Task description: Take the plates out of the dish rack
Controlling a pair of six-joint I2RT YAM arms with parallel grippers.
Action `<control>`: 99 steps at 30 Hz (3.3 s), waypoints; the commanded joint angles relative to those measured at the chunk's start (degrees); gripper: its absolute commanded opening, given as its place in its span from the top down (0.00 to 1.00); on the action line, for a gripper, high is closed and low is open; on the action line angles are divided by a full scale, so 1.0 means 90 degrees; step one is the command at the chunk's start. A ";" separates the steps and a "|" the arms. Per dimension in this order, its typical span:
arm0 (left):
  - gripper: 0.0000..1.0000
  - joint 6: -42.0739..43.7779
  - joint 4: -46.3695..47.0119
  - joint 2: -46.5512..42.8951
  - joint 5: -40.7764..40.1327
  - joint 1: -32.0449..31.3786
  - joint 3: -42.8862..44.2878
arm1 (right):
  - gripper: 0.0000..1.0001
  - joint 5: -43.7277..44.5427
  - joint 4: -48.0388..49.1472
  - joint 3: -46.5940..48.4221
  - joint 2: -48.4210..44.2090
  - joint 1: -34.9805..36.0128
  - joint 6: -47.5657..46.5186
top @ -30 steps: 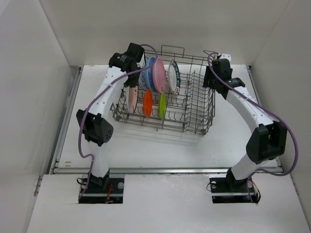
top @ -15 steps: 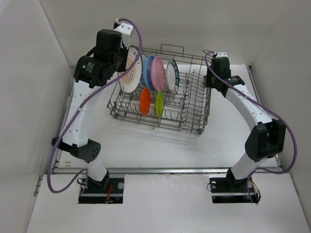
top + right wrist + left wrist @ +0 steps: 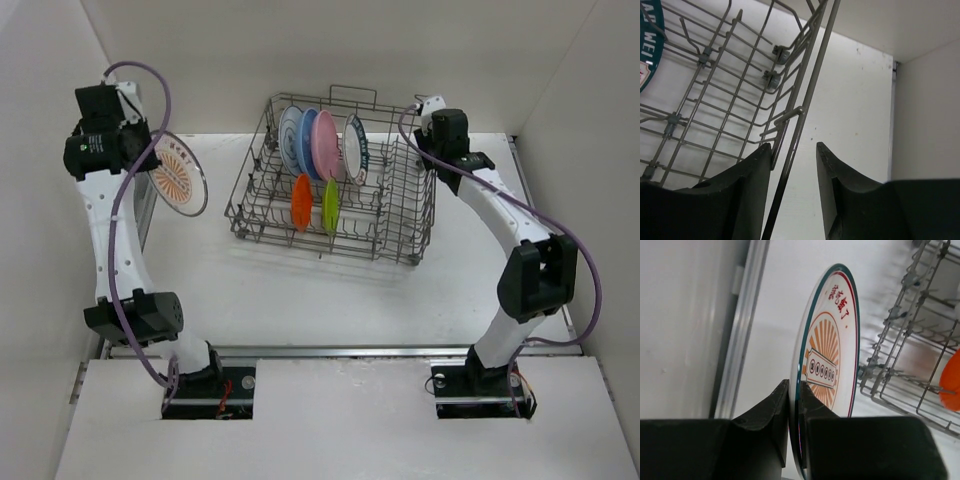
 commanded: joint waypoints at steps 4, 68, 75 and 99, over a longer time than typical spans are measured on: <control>1.00 0.0014 0.0839 -0.0653 0.2368 0.1143 -0.1895 | 1.00 -0.1388 0.2301 -0.0422 -0.0184 -0.0600 -0.1586; 0.43 0.0707 -0.0408 0.0304 0.2428 -0.0025 -0.2028 | 0.69 -0.1169 0.0905 0.2439 0.2081 0.1391 0.2084; 0.28 0.0580 -0.0389 0.0929 0.2429 -0.1276 -0.1343 | 0.53 -0.1218 0.0544 0.2985 0.2715 0.1391 0.2153; 1.00 -0.0415 -0.0077 0.1994 0.2985 -0.1775 -0.1909 | 1.00 -0.0758 0.1530 0.3268 0.1203 0.1391 0.0873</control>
